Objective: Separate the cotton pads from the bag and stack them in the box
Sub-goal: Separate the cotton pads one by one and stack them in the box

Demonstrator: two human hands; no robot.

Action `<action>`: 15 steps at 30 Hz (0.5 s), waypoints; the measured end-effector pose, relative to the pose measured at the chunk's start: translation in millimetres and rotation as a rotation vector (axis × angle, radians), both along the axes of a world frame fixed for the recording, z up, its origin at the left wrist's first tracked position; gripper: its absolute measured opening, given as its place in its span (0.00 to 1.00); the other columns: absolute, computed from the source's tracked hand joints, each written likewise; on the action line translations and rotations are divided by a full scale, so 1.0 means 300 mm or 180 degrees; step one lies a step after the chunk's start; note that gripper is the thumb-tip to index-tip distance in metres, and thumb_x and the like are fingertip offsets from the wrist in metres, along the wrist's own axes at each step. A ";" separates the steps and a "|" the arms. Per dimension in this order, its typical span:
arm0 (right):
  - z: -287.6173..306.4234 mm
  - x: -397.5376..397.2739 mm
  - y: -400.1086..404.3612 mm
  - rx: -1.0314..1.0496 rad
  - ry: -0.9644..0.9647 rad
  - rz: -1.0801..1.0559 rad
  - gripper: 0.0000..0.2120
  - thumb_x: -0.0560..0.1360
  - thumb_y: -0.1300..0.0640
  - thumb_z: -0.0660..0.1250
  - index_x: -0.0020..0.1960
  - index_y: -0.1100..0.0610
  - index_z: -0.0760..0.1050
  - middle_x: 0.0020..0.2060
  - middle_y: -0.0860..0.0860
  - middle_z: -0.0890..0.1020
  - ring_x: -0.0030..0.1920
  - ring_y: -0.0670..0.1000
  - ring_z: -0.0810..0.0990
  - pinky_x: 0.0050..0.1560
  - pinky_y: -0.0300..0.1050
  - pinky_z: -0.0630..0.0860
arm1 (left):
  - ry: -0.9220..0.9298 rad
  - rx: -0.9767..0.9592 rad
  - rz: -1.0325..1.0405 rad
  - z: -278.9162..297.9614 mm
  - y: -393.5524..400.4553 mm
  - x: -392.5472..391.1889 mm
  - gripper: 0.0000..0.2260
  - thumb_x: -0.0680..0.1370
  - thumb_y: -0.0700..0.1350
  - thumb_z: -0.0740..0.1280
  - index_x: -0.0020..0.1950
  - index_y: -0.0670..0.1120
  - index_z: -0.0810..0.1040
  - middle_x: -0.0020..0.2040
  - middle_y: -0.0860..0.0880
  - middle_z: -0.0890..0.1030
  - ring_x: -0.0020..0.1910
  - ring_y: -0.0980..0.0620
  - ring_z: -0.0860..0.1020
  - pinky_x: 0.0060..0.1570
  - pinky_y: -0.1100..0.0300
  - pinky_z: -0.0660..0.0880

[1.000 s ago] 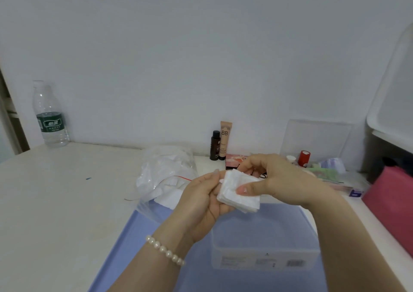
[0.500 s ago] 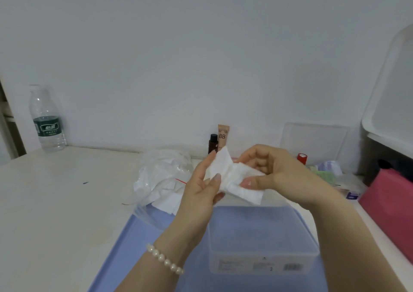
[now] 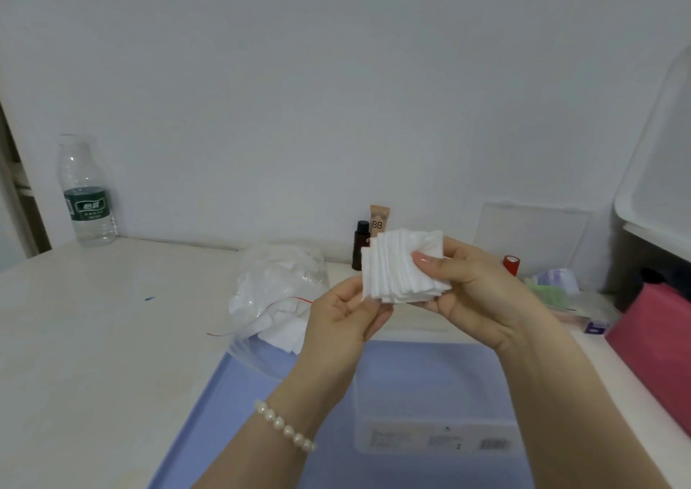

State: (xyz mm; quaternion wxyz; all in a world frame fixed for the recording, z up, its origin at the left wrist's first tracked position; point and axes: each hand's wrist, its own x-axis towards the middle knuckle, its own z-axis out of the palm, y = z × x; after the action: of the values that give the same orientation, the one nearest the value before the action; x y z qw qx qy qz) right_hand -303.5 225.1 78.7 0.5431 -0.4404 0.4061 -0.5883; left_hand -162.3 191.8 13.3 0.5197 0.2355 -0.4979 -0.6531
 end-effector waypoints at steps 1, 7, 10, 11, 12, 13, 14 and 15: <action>-0.004 0.005 -0.003 0.0014 -0.0001 -0.0027 0.21 0.64 0.63 0.67 0.57 0.63 0.75 0.50 0.58 0.83 0.49 0.55 0.83 0.44 0.47 0.82 | 0.0093 0.0076 -0.0037 0.004 0.003 0.000 0.13 0.78 0.31 0.60 0.55 0.43 0.79 0.48 0.46 0.85 0.50 0.51 0.82 0.53 0.61 0.78; -0.011 0.009 -0.007 0.0029 0.0083 -0.0067 0.23 0.64 0.63 0.68 0.59 0.63 0.74 0.50 0.58 0.82 0.49 0.55 0.83 0.46 0.47 0.81 | 0.0864 0.0839 -0.0595 0.027 -0.006 0.016 0.19 0.70 0.31 0.64 0.60 0.34 0.73 0.54 0.37 0.81 0.53 0.41 0.81 0.54 0.51 0.78; -0.018 0.016 -0.014 0.0034 0.0159 -0.0110 0.18 0.69 0.66 0.66 0.59 0.65 0.74 0.48 0.58 0.82 0.47 0.54 0.83 0.44 0.44 0.81 | 0.0947 0.0983 -0.0658 0.034 -0.005 0.019 0.17 0.71 0.39 0.64 0.59 0.35 0.75 0.54 0.40 0.82 0.54 0.41 0.81 0.54 0.50 0.77; -0.019 0.020 -0.016 0.0037 0.0202 -0.0153 0.16 0.71 0.67 0.65 0.59 0.65 0.74 0.48 0.58 0.82 0.46 0.53 0.83 0.43 0.42 0.81 | 0.0896 0.0963 -0.0638 0.034 -0.005 0.017 0.15 0.73 0.39 0.63 0.58 0.36 0.76 0.54 0.41 0.82 0.53 0.43 0.82 0.54 0.51 0.77; -0.020 0.024 -0.018 0.0040 0.0238 -0.0202 0.15 0.72 0.68 0.65 0.58 0.64 0.74 0.48 0.58 0.82 0.46 0.53 0.83 0.42 0.42 0.81 | 0.0852 0.0951 -0.0608 0.034 -0.004 0.014 0.12 0.76 0.38 0.61 0.58 0.37 0.77 0.53 0.41 0.83 0.52 0.44 0.82 0.54 0.51 0.78; -0.020 0.027 -0.019 0.0037 0.0272 -0.0246 0.14 0.72 0.68 0.65 0.58 0.64 0.74 0.48 0.58 0.82 0.46 0.53 0.83 0.42 0.41 0.80 | 0.0825 0.0945 -0.0579 0.033 -0.003 0.012 0.11 0.79 0.37 0.58 0.57 0.38 0.77 0.53 0.41 0.83 0.52 0.45 0.82 0.54 0.52 0.78; -0.020 0.030 -0.020 0.0031 0.0300 -0.0284 0.14 0.73 0.68 0.65 0.58 0.64 0.74 0.49 0.59 0.82 0.46 0.53 0.83 0.42 0.41 0.80 | 0.0805 0.0946 -0.0565 0.033 -0.001 0.011 0.11 0.80 0.37 0.57 0.57 0.38 0.77 0.53 0.41 0.83 0.51 0.45 0.82 0.53 0.53 0.78; -0.021 0.031 -0.021 0.0029 0.0323 -0.0323 0.14 0.73 0.68 0.65 0.58 0.64 0.74 0.50 0.59 0.82 0.47 0.53 0.83 0.42 0.42 0.80 | 0.0788 0.0943 -0.0547 0.031 0.000 0.010 0.11 0.81 0.37 0.56 0.57 0.39 0.77 0.54 0.41 0.83 0.52 0.46 0.82 0.53 0.53 0.78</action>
State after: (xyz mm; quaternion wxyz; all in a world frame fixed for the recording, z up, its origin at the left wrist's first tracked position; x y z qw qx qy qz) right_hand -294.0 218.6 72.4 0.4933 -0.4461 0.4575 -0.5902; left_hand -159.3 191.7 22.6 0.4790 0.1840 -0.3470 -0.7850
